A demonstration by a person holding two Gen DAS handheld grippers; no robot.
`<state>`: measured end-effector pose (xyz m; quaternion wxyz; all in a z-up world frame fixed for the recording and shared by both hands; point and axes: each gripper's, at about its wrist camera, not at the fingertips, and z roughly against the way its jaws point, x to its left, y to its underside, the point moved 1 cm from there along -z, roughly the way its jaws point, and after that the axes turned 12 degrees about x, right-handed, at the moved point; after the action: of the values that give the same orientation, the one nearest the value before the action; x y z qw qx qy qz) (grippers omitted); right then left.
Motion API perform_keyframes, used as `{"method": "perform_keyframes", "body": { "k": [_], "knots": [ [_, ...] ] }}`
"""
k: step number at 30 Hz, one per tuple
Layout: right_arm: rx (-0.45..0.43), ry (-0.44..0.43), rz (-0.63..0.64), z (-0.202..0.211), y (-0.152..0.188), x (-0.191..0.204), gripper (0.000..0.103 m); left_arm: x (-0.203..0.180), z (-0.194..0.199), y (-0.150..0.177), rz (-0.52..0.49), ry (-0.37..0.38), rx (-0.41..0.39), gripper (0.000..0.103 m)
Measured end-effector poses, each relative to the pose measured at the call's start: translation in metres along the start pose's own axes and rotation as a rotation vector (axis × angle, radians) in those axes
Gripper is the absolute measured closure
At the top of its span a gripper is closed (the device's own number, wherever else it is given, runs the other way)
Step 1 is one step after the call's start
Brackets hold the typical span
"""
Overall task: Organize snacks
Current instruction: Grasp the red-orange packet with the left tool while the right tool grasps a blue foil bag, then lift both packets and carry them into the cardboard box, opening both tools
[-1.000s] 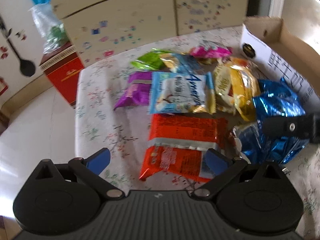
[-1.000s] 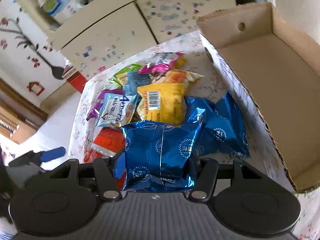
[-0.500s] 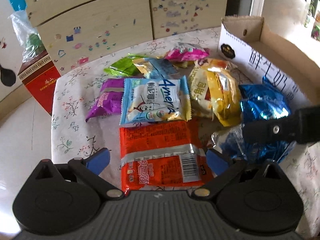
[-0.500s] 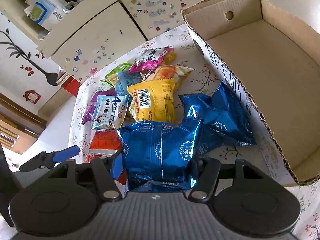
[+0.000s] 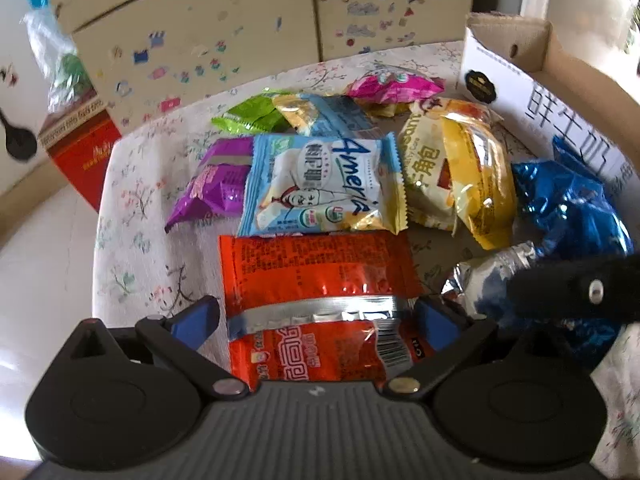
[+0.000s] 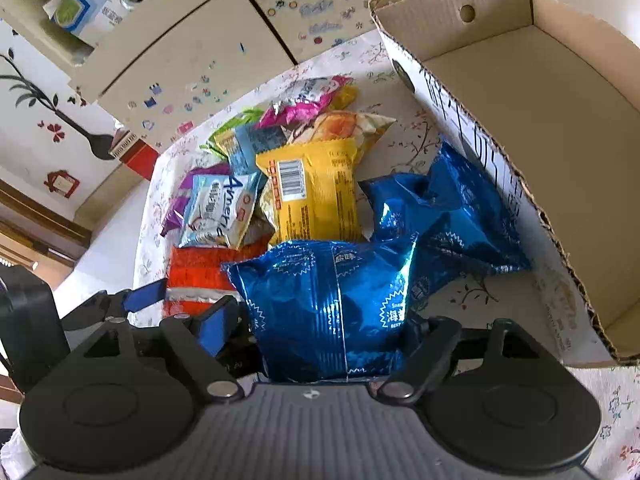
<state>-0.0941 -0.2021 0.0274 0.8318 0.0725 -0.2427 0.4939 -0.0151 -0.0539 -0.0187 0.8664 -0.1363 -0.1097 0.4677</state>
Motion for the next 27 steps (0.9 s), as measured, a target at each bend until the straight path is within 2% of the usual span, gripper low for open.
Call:
{"method": "perform_keyframes", "body": {
  "k": [4,10,15,18,22,27],
  "knots": [
    [-0.014,-0.004,-0.008,0.004,0.000,-0.001,0.019,0.011,-0.005,0.000,0.061,0.066,0.030,0.000],
    [-0.016,0.003,0.005,0.005,0.002,-0.003,0.035,0.005,-0.002,0.004,0.041,0.049,0.014,0.003],
    [-0.032,0.014,0.033,0.007,0.004,0.000,0.037,0.004,0.009,0.008,0.033,0.070,-0.017,0.028],
    [-0.042,0.018,0.043,0.008,0.005,0.001,0.037,0.010,0.014,0.011,0.062,0.074,-0.038,0.035],
    [-0.059,0.024,0.058,0.011,0.005,0.002,0.037,0.016,0.022,0.016,0.086,0.060,-0.063,0.038],
    [-0.072,0.034,0.076,0.014,0.007,0.004,0.037,0.023,0.031,0.026,0.129,0.068,-0.078,0.047]
  ]
}}
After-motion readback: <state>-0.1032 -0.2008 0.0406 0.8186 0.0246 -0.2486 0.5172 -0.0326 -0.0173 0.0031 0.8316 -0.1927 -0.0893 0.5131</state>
